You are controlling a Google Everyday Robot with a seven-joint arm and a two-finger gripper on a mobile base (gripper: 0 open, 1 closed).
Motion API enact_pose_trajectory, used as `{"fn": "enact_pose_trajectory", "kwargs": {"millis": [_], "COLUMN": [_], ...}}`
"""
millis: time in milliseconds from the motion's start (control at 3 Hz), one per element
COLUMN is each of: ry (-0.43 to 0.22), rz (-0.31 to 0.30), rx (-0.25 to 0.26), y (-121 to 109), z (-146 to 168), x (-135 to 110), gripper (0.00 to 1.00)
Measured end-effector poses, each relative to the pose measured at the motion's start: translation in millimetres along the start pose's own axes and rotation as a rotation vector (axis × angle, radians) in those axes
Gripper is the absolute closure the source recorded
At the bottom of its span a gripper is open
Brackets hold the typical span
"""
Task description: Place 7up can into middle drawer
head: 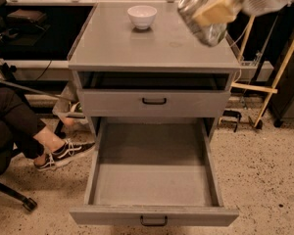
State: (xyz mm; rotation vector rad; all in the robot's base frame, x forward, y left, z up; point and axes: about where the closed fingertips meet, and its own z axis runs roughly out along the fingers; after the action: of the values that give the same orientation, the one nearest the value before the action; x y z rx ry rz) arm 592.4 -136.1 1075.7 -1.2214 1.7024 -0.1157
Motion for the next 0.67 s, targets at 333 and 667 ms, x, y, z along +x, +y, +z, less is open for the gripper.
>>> {"fn": "enact_pose_trajectory", "kwargs": {"millis": [333, 667], "ry": [0.046, 0.151], "rz": [0.028, 0.037], "rx": [0.014, -0.042], "y": [37.7, 94.1], "z": [65.2, 136.5], "x": [9.9, 51.6], "gripper": [1.0, 1.0]}}
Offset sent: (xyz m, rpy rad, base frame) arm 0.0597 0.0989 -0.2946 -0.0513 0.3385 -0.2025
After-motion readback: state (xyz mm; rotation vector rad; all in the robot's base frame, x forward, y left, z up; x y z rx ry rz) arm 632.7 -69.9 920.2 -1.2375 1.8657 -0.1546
